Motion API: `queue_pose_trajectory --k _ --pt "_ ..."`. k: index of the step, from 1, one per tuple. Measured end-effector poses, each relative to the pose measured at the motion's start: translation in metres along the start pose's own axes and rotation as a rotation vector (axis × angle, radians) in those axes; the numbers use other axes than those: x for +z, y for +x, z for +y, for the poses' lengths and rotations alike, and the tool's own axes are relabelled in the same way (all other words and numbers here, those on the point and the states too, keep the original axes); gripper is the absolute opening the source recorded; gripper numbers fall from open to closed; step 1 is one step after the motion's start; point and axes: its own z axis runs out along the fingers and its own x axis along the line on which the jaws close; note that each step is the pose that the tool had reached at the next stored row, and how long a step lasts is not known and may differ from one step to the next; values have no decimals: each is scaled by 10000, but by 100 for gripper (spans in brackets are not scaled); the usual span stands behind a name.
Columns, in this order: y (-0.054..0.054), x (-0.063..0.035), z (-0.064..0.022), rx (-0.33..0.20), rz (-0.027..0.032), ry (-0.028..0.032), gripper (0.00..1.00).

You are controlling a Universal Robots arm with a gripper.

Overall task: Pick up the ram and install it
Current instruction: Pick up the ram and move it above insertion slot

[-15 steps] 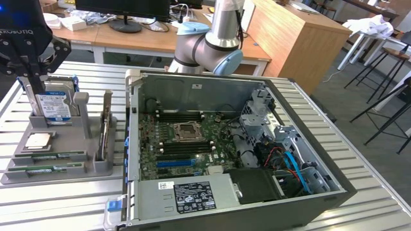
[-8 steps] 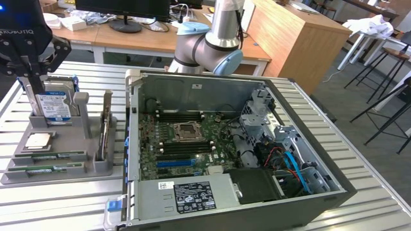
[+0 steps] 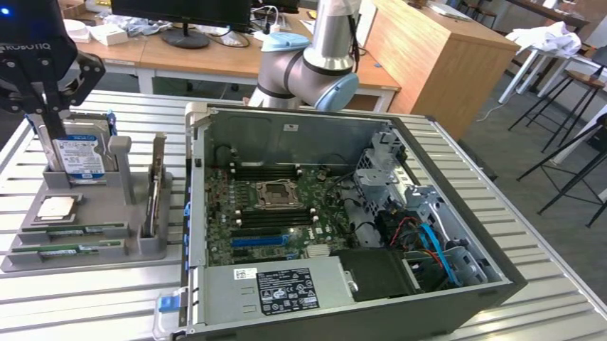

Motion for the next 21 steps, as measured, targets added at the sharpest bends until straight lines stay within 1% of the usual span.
queue_pose_trajectory --k 12,21 --pt "0 0 0 -1303 65 -12 10" --pt "0 0 0 -2521 126 -21 10"
